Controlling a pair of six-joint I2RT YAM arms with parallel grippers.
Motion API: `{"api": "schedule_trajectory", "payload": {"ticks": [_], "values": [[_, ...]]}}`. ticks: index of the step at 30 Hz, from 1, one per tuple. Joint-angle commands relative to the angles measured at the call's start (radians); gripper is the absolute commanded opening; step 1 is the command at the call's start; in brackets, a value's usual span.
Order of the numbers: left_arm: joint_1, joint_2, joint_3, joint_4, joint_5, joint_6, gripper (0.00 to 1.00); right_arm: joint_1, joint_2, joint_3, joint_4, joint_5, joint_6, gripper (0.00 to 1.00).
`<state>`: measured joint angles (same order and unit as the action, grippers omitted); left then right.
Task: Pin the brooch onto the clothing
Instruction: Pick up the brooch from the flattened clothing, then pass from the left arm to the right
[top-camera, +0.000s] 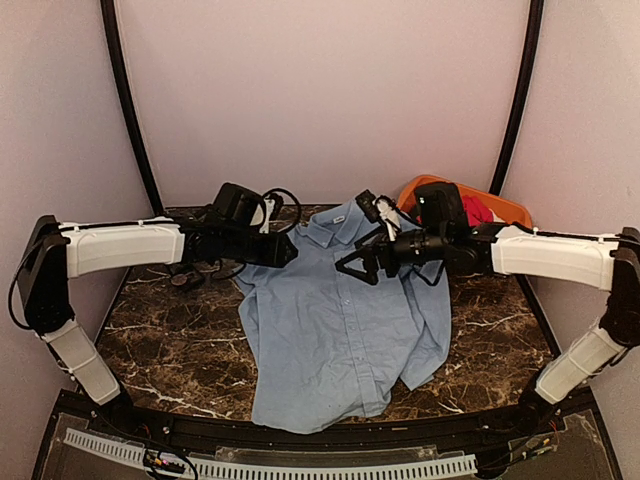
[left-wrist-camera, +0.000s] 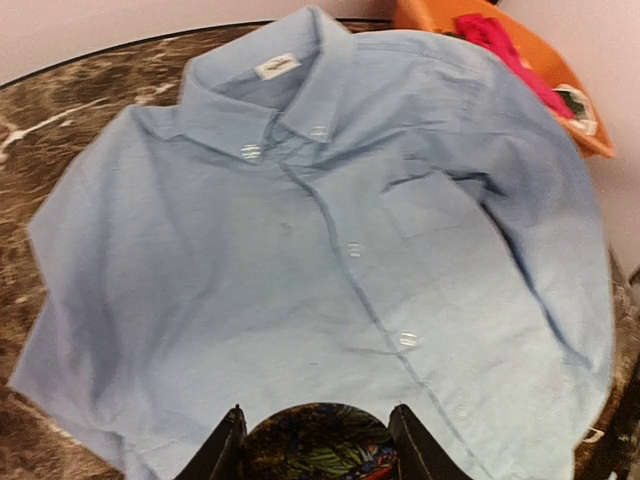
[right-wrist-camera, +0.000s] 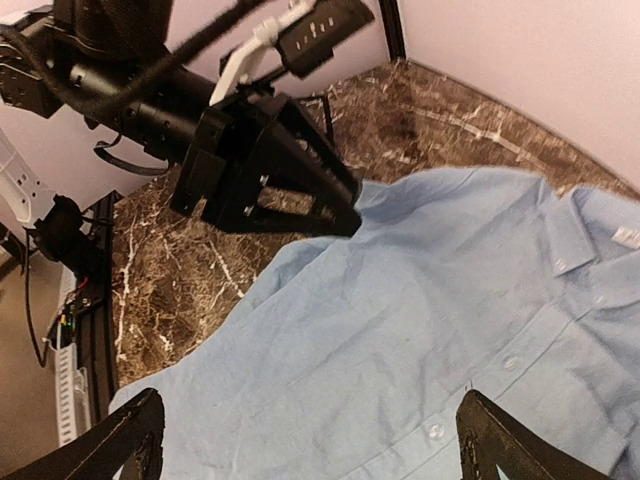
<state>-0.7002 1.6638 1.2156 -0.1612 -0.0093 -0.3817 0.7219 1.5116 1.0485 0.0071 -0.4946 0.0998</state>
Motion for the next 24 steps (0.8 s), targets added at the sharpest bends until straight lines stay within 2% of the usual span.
{"api": "schedule_trajectory", "payload": {"ticks": [1, 5, 8, 12, 15, 18, 21, 24], "values": [[0.004, -0.086, -0.078, 0.189, 0.427, -0.048, 0.42, 0.009, -0.160, -0.025, -0.038, 0.107, -0.255, 0.99], [0.007, -0.113, -0.130, 0.284, 0.628, -0.135, 0.42, 0.008, -0.258, -0.099, 0.046, 0.062, -0.412, 0.99], [0.015, -0.112, -0.184, 0.449, 0.754, -0.264, 0.42, 0.006, -0.313, -0.156, 0.096, -0.029, -0.533, 0.99], [0.019, -0.074, -0.203, 0.600, 0.899, -0.406, 0.42, 0.008, -0.373, -0.216, 0.081, -0.114, -0.702, 0.99], [0.020, -0.038, -0.213, 0.726, 1.007, -0.493, 0.42, 0.008, -0.405, -0.229, 0.061, -0.113, -0.751, 0.99], [0.020, 0.016, -0.246, 0.894, 1.095, -0.656, 0.41, 0.008, -0.396, -0.217, 0.036, -0.138, -0.779, 0.99], [0.019, 0.072, -0.278, 1.163, 1.137, -0.858, 0.41, 0.008, -0.353, -0.179, 0.000, -0.160, -0.790, 0.99], [0.017, 0.101, -0.291, 1.274, 1.151, -0.944, 0.40, 0.008, -0.306, -0.143, -0.032, -0.172, -0.802, 0.99]]}}
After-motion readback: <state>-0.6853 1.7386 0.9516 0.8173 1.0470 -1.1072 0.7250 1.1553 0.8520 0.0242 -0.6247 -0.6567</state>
